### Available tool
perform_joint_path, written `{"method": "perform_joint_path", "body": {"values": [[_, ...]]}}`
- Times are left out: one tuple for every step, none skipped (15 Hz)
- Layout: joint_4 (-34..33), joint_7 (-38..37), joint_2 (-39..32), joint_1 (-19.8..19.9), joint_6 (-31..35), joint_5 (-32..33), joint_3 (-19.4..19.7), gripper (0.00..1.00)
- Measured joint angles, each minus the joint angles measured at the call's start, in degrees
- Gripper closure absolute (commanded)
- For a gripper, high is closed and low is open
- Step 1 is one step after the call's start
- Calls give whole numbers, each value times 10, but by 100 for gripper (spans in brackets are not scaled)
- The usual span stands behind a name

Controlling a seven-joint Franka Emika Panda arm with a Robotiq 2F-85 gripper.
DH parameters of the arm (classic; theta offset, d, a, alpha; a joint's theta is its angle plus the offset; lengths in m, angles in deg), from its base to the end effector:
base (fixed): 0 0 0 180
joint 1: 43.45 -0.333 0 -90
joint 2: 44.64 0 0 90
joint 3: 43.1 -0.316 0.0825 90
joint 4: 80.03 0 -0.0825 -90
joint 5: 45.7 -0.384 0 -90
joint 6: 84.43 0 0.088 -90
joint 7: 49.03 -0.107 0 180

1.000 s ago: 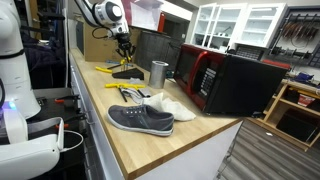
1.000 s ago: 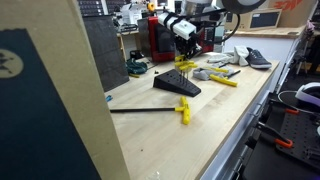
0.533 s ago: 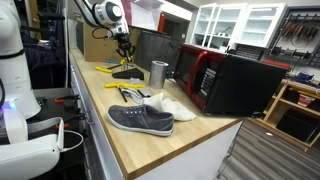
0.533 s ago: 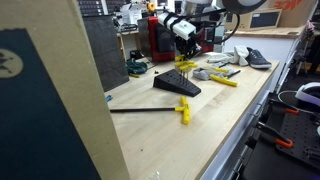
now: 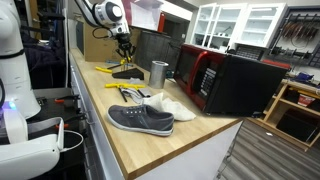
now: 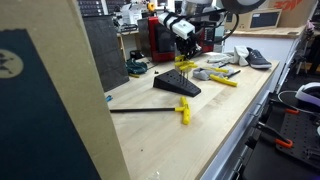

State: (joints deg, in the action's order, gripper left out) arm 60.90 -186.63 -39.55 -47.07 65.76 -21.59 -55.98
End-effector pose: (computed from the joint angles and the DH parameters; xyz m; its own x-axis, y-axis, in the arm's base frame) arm 0.4683 0.1486 0.3525 -0.2100 -0.9755 0.0662 -0.9209 0.1746 -0.3484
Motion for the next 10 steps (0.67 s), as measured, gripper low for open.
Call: {"method": "perform_joint_path", "body": {"values": [[0,0,0,0,0,-1,0,96],[0,-1,0,0,0,-1,1,96],[0,-1,0,0,0,-2,1,96],[0,-1,0,0,0,-2,1,96],[0,-1,0,0,0,-3,1,96],[0,-1,0,0,1,-5,1,96],[0,-1,0,0,1,-7,1,96],[0,-1,0,0,1,-9,1,96],[0,-1,0,-1,1,-11,1,96],[0,-1,0,-2,1,-14,1,96]]}}
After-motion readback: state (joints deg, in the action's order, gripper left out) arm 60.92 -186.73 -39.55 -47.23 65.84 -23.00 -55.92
